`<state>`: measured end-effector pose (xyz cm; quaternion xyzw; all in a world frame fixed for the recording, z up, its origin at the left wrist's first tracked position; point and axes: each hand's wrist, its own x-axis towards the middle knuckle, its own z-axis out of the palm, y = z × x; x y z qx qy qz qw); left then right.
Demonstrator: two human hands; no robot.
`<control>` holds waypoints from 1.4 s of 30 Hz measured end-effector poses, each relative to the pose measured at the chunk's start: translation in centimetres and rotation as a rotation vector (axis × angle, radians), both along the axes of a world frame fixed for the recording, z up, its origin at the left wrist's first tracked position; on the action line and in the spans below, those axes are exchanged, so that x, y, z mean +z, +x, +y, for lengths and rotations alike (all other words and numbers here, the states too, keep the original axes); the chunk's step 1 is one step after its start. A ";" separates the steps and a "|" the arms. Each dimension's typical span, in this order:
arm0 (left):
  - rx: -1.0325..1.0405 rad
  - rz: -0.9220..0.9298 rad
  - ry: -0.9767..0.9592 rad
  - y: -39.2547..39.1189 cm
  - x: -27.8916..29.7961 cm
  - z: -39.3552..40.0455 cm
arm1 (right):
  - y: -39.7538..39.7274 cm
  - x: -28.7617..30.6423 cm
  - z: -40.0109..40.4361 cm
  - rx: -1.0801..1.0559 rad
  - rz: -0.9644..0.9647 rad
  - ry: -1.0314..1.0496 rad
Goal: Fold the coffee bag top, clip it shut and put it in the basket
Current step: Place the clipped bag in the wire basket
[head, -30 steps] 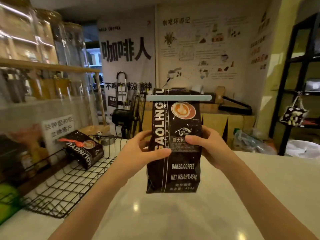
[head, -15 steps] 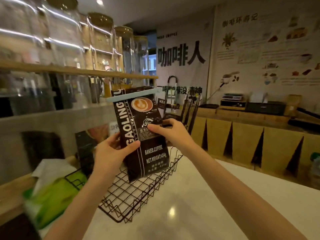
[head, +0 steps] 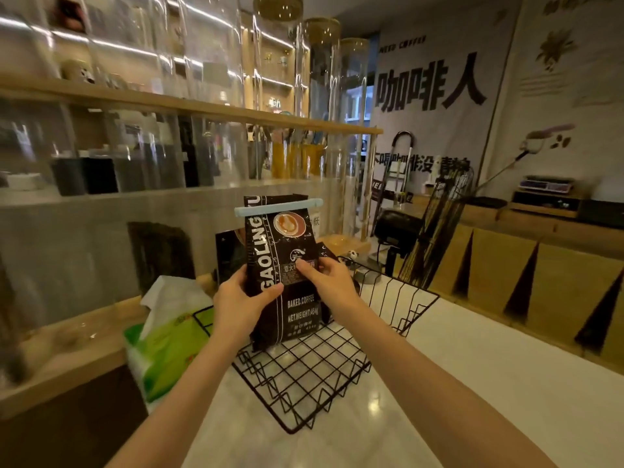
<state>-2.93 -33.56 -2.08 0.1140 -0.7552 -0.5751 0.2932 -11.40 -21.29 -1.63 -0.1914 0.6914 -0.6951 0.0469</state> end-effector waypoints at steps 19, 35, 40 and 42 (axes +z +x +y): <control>0.095 -0.286 -0.232 -2.1 -2.3 -2.8 | -2.3 -2.4 -2.9 0.119 -0.047 0.195; 0.159 -0.308 -0.287 -2.3 -2.8 -2.4 | -2.1 -2.6 -3.6 0.065 -0.093 0.338; 0.148 -0.326 -0.321 -1.9 -2.6 -2.4 | -2.1 -2.4 -3.6 0.055 -0.120 0.353; 0.144 -0.327 -0.329 -1.8 -2.7 -2.3 | -2.1 -2.4 -3.7 0.051 -0.125 0.354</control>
